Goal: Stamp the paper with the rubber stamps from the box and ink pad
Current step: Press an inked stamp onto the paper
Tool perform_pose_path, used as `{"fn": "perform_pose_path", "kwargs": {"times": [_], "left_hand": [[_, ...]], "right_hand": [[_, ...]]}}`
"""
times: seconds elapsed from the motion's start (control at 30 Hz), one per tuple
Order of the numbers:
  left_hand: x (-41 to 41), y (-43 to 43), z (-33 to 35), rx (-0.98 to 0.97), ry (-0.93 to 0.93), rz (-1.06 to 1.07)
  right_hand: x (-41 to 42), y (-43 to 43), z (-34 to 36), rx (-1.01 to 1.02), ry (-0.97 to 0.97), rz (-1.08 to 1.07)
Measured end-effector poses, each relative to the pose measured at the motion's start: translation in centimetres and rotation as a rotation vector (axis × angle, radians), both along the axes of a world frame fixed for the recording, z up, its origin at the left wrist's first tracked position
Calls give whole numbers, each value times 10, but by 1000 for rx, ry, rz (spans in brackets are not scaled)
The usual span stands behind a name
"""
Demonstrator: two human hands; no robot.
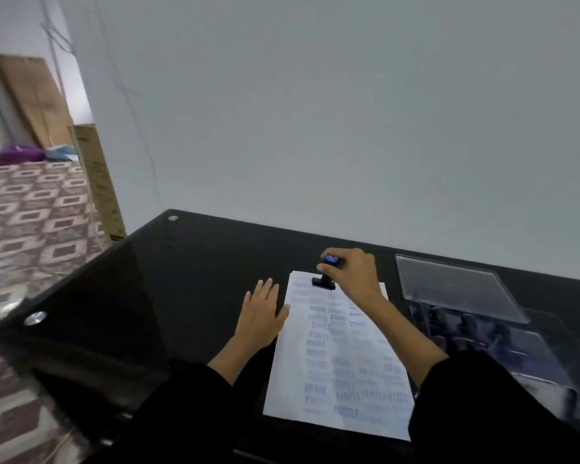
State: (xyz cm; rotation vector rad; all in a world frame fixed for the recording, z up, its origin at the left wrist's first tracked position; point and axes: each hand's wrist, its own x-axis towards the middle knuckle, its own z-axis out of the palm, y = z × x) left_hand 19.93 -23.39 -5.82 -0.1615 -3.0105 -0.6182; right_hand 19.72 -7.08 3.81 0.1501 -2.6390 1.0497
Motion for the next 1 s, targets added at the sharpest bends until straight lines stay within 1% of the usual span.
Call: {"fn": "perform_pose_path", "kwargs": {"times": [0.13,0.4,0.6,1.0], "left_hand": [[-8,0,-10,-34,-46,-49],[-9,-7,-28,-54,-44,-65],[-9,-6,-30,-109,-37,-67],[-10,-6,-32,-98,-13,-55]], "right_hand": [[-25,-23,-22,44,-56,35],[-39,-35,-52,98,-131,57],[-39,-37,-58,81,-141,40],[-37,-40,-67,91,-184,0]]}}
